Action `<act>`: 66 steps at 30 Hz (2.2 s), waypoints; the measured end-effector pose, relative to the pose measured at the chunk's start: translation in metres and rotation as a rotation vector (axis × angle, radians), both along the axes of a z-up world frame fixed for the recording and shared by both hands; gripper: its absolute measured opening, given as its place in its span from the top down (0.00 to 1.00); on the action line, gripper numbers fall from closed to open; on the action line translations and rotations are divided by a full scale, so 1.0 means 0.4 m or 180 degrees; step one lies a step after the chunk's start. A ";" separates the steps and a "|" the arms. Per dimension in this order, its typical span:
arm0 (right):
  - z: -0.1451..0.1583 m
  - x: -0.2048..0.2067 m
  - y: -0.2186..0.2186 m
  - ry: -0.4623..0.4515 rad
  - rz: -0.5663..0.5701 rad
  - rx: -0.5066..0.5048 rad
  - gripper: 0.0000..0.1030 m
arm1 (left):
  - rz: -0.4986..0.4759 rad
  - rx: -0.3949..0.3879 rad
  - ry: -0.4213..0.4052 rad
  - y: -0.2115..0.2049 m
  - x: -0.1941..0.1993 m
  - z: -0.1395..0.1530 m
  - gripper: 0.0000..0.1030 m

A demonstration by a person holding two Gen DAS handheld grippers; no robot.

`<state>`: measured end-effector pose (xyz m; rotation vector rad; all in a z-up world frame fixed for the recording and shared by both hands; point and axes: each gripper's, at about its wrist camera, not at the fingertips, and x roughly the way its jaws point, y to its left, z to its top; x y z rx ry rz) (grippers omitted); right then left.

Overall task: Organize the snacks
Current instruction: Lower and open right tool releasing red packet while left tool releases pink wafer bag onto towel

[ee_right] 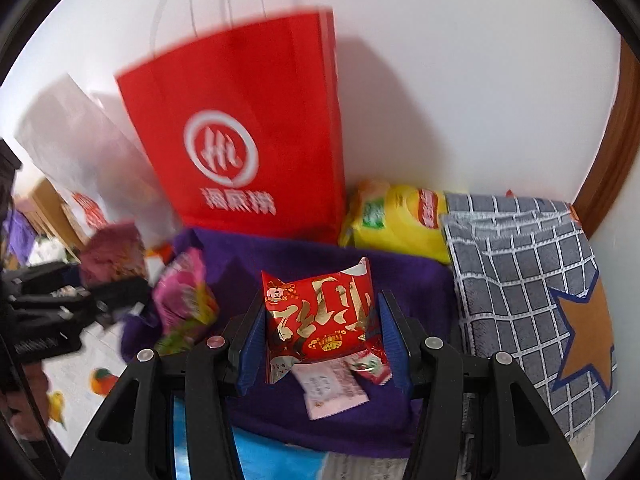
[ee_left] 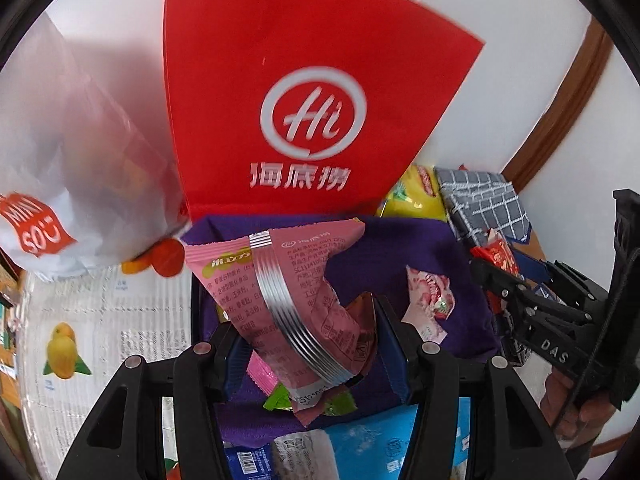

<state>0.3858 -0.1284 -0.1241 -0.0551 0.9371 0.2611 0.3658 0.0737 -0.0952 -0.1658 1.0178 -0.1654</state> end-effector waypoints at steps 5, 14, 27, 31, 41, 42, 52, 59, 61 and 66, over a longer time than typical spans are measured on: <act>-0.038 0.028 -0.030 0.0114 -0.0087 -0.0028 0.49 | 0.0083 0.0073 0.0060 0.016 0.012 -0.025 0.48; -0.073 0.043 -0.053 0.0224 -0.0111 -0.0109 0.49 | 0.0101 0.0135 0.0104 0.019 0.017 -0.042 0.48; -0.113 0.056 -0.035 0.0354 0.0010 -0.0206 0.49 | 0.0076 0.0077 0.0189 0.018 0.029 -0.062 0.48; -0.127 0.061 -0.030 0.0419 0.0019 -0.0231 0.49 | 0.0072 0.0077 0.0194 0.016 0.030 -0.062 0.48; -0.143 0.060 -0.014 0.0484 0.0105 -0.0298 0.48 | -0.0022 0.0108 0.0225 -0.008 0.034 -0.072 0.48; -0.146 0.060 -0.012 0.0498 0.0113 -0.0304 0.48 | -0.0032 0.0125 0.0221 -0.010 0.033 -0.072 0.48; -0.167 0.067 -0.009 0.0564 0.0122 -0.0366 0.48 | -0.0050 0.0154 0.0245 -0.016 0.039 -0.080 0.48; -0.168 0.061 -0.002 0.0532 0.0157 -0.0456 0.47 | -0.0085 0.0167 0.0274 -0.030 0.043 -0.089 0.48; -0.166 0.061 -0.005 0.0531 0.0148 -0.0456 0.47 | -0.0096 0.0167 0.0268 -0.033 0.043 -0.089 0.48; -0.167 0.064 -0.010 0.0581 0.0139 -0.0404 0.46 | -0.0125 0.0175 0.0268 -0.037 0.042 -0.090 0.48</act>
